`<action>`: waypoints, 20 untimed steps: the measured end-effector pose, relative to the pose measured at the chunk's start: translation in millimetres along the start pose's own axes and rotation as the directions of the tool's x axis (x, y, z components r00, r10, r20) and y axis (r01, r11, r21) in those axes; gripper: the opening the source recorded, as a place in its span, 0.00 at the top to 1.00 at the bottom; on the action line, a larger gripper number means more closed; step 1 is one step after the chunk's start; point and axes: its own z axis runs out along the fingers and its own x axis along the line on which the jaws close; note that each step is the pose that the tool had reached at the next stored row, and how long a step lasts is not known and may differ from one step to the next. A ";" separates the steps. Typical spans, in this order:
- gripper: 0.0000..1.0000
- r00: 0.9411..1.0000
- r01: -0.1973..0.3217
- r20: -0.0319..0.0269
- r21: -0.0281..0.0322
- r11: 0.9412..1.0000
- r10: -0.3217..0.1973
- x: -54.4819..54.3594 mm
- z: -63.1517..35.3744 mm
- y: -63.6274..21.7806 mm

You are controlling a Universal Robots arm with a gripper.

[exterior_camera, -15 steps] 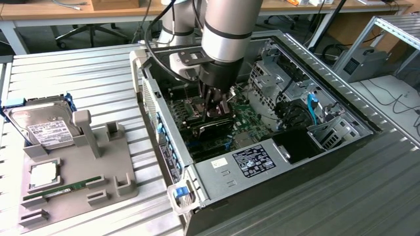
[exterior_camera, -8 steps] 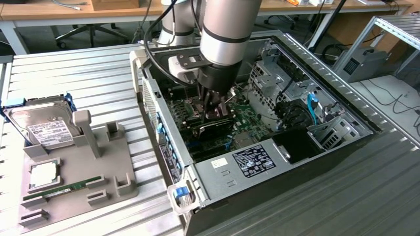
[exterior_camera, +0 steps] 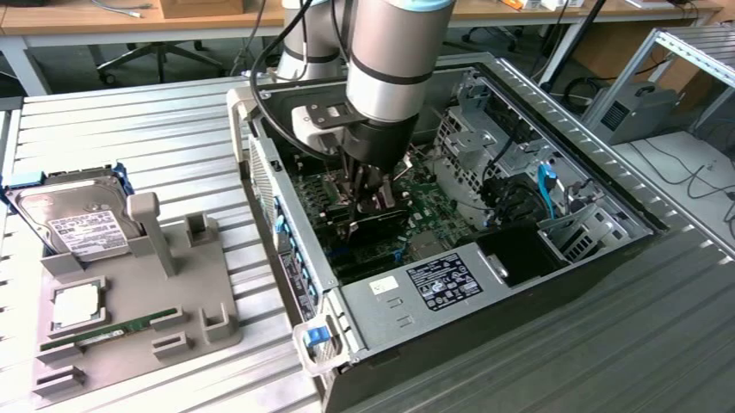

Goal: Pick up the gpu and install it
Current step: 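Press down on the gpu until it lock into place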

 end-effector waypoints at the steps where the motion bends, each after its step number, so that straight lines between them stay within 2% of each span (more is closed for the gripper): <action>1: 0.89 1.000 0.000 0.000 0.000 1.000 0.000 0.0 0.1 0.0; 20: 0.89 1.000 0.000 -0.001 0.000 1.000 0.000 0.1 6.2 0.3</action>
